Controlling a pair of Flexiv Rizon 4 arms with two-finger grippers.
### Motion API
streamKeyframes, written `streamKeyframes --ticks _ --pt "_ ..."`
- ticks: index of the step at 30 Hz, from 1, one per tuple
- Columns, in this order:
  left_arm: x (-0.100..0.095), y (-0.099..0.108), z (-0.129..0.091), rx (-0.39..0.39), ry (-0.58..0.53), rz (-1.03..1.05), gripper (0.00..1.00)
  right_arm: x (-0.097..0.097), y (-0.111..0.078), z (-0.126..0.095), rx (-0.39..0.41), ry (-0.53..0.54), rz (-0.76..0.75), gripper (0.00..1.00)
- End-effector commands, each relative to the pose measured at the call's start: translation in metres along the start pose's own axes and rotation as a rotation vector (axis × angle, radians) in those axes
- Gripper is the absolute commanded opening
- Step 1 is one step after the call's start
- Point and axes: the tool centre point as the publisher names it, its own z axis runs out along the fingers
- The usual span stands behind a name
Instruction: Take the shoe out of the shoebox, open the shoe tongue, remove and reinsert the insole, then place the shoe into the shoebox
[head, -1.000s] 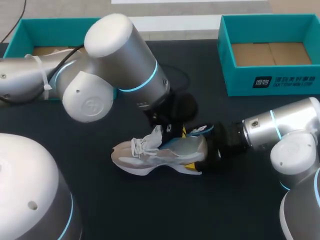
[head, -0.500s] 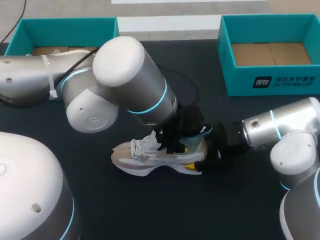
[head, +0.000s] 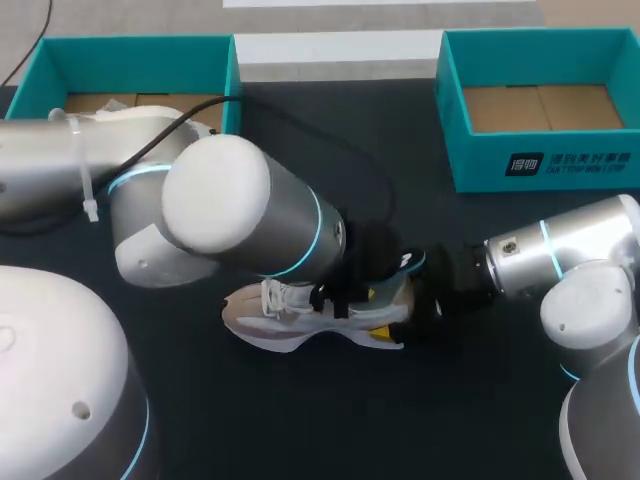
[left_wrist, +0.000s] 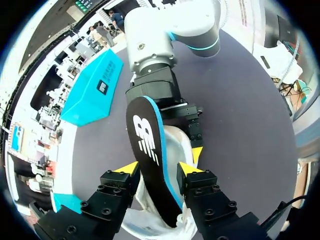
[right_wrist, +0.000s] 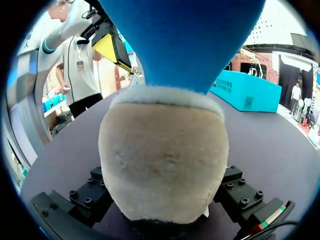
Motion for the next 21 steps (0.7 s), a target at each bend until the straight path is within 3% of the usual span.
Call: streamKeyframes --ticks 1,7,21 --pt "0.007 0.011 -0.003 0.046 -0.067 -0.019 0.49 0.000 -0.002 0.002 0.004 -0.002 0.001 0.00" --pt "0.007 0.015 -0.003 0.100 -0.146 -0.061 0.49 0.000 -0.002 0.002 0.004 -0.002 0.001 0.00" --pt "0.005 0.008 0.014 0.154 -0.166 -0.117 0.46 0.000 -0.002 0.002 0.004 -0.002 0.001 0.00"
